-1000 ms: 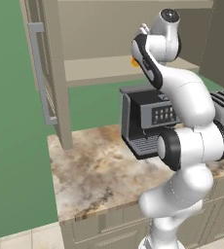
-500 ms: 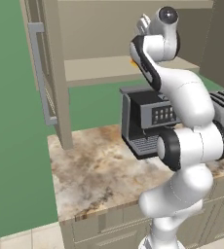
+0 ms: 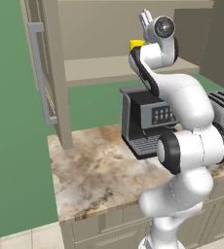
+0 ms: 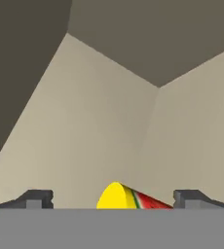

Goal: Move the cup from next to the sink to the open cabinet. Then, move the bowl with the mango to the fridge to clear the area for faucet cleaning.

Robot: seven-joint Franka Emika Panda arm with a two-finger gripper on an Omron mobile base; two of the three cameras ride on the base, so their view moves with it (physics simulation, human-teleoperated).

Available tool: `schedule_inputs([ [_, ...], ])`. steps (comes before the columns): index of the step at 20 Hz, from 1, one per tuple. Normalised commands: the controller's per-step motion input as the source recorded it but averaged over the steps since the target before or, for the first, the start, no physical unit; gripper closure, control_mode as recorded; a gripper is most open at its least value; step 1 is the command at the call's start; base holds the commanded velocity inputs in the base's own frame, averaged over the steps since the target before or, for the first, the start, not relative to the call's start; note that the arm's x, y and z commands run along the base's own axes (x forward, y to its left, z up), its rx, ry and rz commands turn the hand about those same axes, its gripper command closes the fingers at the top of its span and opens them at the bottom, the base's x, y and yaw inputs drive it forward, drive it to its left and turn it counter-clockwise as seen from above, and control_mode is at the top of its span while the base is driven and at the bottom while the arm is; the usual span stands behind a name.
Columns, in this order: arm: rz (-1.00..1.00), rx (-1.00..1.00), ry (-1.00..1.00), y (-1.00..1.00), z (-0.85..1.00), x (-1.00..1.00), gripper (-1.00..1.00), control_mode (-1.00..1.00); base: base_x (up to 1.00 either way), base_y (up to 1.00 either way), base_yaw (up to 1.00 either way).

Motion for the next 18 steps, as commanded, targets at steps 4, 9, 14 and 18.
schedule_inputs([
  [4, 0.00, 0.00, -0.27, -0.06, 0.17, -0.94, -1.00, -1.00, 0.00, 0.00, 0.00],
  [9, -0.05, 0.05, -0.20, -0.23, 0.00, -1.00, -1.00, -1.00, 0.00, 0.00, 0.00],
  [14, -0.09, 0.06, 0.00, -0.34, 0.00, -1.00, -1.00, -1.00, 0.00, 0.00, 0.00],
  [18, -0.08, 0.02, 0.49, -0.06, -0.23, -1.00, -1.00, -1.00, 0.00, 0.00, 0.00],
])
